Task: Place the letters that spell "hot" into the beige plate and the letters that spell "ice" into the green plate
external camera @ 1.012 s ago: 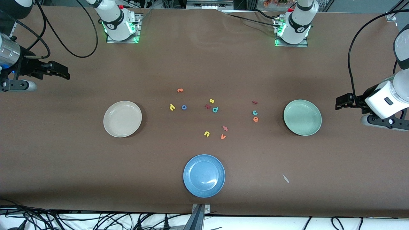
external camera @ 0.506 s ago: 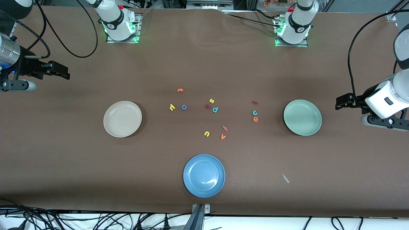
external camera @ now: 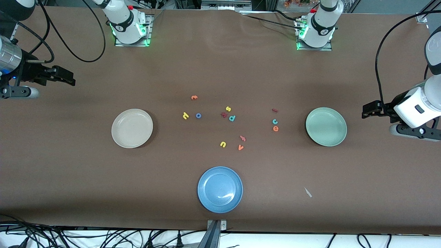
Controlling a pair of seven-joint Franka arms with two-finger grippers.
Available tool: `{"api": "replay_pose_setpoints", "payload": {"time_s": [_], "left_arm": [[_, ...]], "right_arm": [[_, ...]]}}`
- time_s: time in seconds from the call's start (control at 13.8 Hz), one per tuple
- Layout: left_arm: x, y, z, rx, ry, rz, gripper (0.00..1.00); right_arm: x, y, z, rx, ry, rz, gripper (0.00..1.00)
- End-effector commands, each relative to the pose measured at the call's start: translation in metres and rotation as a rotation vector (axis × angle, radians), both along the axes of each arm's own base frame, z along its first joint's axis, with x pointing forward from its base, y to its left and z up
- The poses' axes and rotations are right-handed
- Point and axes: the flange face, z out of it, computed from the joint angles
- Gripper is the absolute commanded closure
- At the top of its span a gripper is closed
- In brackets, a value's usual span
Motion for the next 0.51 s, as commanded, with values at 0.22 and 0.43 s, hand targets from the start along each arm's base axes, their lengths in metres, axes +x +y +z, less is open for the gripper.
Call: {"api": "replay_pose_setpoints", "payload": {"time_s": [0.22, 0.43], "left_arm": [[-0.0012, 0.0017, 0.0014, -0.030, -0.004, -0.014, 0.01], [-0.0012, 0.0007, 0.0014, -0.030, -0.004, -0.016, 0.01]], "right_arm": [[0.0041, 0.0029, -0.0028, -0.006, 0.009, 0.016, 0.00], [0.0042, 0.0038, -0.0022, -0.007, 0.007, 0.014, 0.00]]}}
